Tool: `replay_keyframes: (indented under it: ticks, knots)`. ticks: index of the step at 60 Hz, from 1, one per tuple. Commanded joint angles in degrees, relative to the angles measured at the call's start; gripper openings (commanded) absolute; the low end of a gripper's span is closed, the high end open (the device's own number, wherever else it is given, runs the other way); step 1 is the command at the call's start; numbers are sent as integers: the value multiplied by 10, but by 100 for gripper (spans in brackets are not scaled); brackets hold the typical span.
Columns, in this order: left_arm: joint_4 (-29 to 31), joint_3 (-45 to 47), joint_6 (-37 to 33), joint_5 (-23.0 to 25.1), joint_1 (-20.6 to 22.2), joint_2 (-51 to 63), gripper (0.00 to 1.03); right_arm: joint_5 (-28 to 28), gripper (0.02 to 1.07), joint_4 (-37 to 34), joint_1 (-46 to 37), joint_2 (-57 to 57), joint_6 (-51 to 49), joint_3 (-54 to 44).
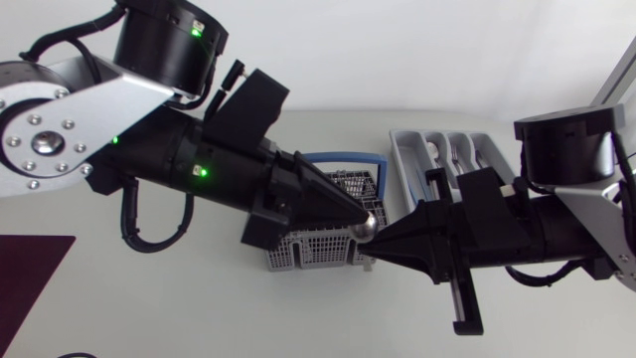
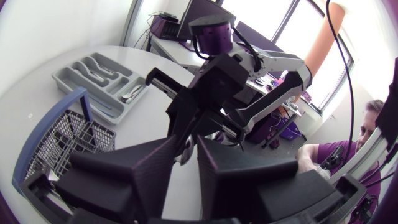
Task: Unload the cutlery basket into the drawer organizer.
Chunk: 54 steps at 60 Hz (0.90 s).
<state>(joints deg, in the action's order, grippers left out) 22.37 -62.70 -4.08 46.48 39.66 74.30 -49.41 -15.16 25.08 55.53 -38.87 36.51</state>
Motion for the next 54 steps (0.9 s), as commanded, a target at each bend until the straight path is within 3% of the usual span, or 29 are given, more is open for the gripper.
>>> replay_keyframes:
  ticks: [1,7,15,22,29,34,46,54]
  knots:
    - [-7,-26,17,8,-13,-7,81,7,8,-10,1,-7,9,-17]
    - [-8,-38,16,7,-44,-15,92,14,8,-25,-8,-12,-6,-20]
    - [0,-51,7,-1,-101,-30,95,16,8,-61,-65,-18,-51,-20]
    - [66,-60,-74,-86,-122,-36,95,8,8,-112,-170,-20,-147,-27]
    - [88,-47,-126,-169,-123,-35,94,9,8,-118,-282,10,-239,-39]
    - [94,-37,-149,-221,-117,-26,94,11,8,-107,-368,50,-308,-43]
    - [109,-39,-164,-246,-108,-13,94,23,8,-57,-478,144,-401,-24]
    - [114,-39,-170,-251,-104,-10,94,62,8,31,-503,212,-421,-11]
